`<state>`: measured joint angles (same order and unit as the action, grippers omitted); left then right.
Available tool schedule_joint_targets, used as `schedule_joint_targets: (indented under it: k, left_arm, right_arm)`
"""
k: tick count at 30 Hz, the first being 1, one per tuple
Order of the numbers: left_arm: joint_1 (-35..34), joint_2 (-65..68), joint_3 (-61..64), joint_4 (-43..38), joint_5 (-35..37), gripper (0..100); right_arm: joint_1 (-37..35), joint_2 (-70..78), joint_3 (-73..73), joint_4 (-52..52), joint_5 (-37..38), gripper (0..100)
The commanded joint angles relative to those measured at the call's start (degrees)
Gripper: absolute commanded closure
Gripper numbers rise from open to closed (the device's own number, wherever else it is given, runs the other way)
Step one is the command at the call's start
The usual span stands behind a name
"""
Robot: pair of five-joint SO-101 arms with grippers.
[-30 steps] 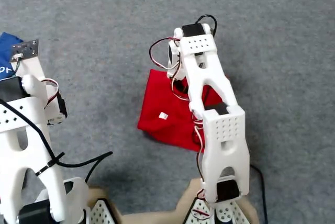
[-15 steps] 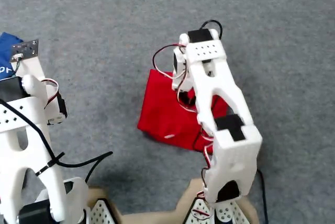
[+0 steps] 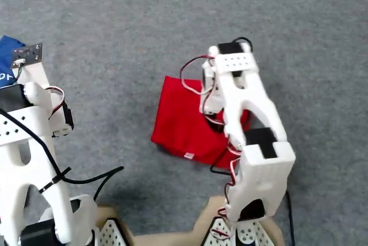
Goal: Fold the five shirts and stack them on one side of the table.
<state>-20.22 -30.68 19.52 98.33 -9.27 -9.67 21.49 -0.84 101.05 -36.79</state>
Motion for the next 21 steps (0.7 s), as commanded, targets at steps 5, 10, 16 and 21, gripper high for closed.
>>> schedule_joint_targets:
  k: [5,10,16,21]
  left_arm:
    - [-0.35,-1.63,-0.44,-1.32,-0.44,94]
    - [-0.53,-1.45,-0.26,-2.20,-0.44,94]
    - [-0.53,-1.45,-0.18,-2.20,-0.44,94]
    - [-0.44,-1.45,-0.18,-2.20,-0.44,94]
  right_arm:
    - [3.47,-3.91,3.82,1.05,3.96,91.1]
    - [2.24,-4.18,6.55,1.05,5.01,85.0]
    - [4.26,-12.70,2.15,0.88,6.95,81.1]
    - [7.60,-15.87,-10.68,0.26,14.15,77.9]
